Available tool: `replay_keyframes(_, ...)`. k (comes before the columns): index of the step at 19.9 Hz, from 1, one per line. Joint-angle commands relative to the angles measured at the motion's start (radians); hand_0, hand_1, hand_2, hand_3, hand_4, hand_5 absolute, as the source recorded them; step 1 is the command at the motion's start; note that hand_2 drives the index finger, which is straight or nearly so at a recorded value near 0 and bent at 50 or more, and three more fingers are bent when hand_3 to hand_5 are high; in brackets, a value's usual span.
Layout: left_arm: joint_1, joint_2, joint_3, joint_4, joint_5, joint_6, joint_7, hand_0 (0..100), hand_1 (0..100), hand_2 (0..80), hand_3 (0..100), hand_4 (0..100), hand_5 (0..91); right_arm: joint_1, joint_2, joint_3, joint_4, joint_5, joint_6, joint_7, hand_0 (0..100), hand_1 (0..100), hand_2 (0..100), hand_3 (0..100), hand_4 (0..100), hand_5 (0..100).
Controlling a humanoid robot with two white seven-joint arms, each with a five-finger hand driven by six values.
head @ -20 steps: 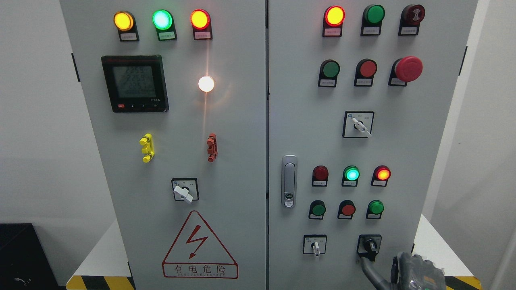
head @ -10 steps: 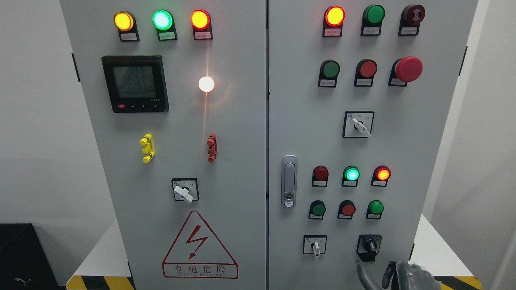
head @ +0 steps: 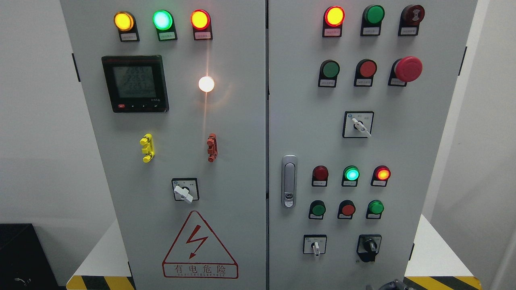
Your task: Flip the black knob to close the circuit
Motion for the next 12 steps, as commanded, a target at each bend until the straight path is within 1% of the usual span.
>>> replay_keyframes(1, 0.022, 0.000, 0.000, -0.023, 0.000, 0.001, 0.000, 12, 56, 0.0, 0, 0, 0.0, 0.085, 0.014, -0.024, -0.061, -0.389, -0.056, -0.019, 0, 7, 38, 61, 60, 60)
replay_keyframes(2, 0.022, 0.000, 0.000, -0.023, 0.000, 0.001, 0.000, 12, 56, 0.0, 0, 0, 0.0, 0.085, 0.014, -0.031, -0.059, -0.433, -0.059, -0.019, 0, 7, 34, 52, 51, 47)
replay_keyframes(3, 0.022, 0.000, 0.000, -0.023, 0.000, 0.001, 0.000, 12, 56, 0.0, 0, 0, 0.0, 0.090, 0.014, -0.034, -0.057, -0.478, -0.062, -0.019, 0, 7, 32, 48, 47, 44)
replay_keyframes(4, 0.022, 0.000, 0.000, -0.023, 0.000, 0.001, 0.000, 12, 56, 0.0, 0, 0, 0.0, 0.095, 0.013, -0.034, -0.053, -0.524, -0.069, -0.017, 0, 6, 26, 43, 41, 37)
replay_keyframes(5, 0.022, 0.000, 0.000, -0.023, 0.000, 0.001, 0.000, 12, 56, 0.0, 0, 0, 0.0, 0.101, 0.013, -0.035, -0.050, -0.565, -0.076, -0.016, 0, 5, 23, 39, 37, 31)
replay_keyframes(6, 0.022, 0.000, 0.000, -0.023, 0.000, 0.001, 0.000, 12, 56, 0.0, 0, 0, 0.0, 0.107, 0.013, -0.038, -0.042, -0.595, -0.088, -0.014, 0, 5, 23, 39, 36, 31)
replay_keyframes(8, 0.022, 0.000, 0.000, -0.023, 0.000, 0.001, 0.000, 12, 56, 0.0, 0, 0, 0.0, 0.111, 0.013, -0.038, -0.016, -0.618, -0.137, -0.008, 0, 5, 18, 32, 31, 24)
replay_keyframes(9, 0.022, 0.000, 0.000, -0.023, 0.000, 0.001, 0.000, 12, 56, 0.0, 0, 0, 0.0, 0.113, 0.013, -0.038, -0.004, -0.619, -0.163, -0.003, 0, 5, 17, 32, 30, 23)
replay_keyframes(10, 0.022, 0.000, 0.000, -0.023, 0.000, 0.001, 0.000, 12, 56, 0.0, 0, 0, 0.0, 0.113, 0.013, -0.037, 0.002, -0.622, -0.180, -0.002, 0, 4, 15, 29, 28, 21)
replay_keyframes(11, 0.022, 0.000, 0.000, -0.023, 0.000, 0.001, 0.000, 12, 56, 0.0, 0, 0, 0.0, 0.113, 0.013, -0.034, 0.007, -0.622, -0.187, 0.001, 0, 3, 14, 27, 26, 18)
replay_keyframes(12, 0.022, 0.000, 0.000, -0.023, 0.000, 0.001, 0.000, 12, 56, 0.0, 0, 0, 0.0, 0.113, 0.013, -0.032, 0.012, -0.624, -0.189, 0.018, 0, 3, 13, 27, 26, 18)
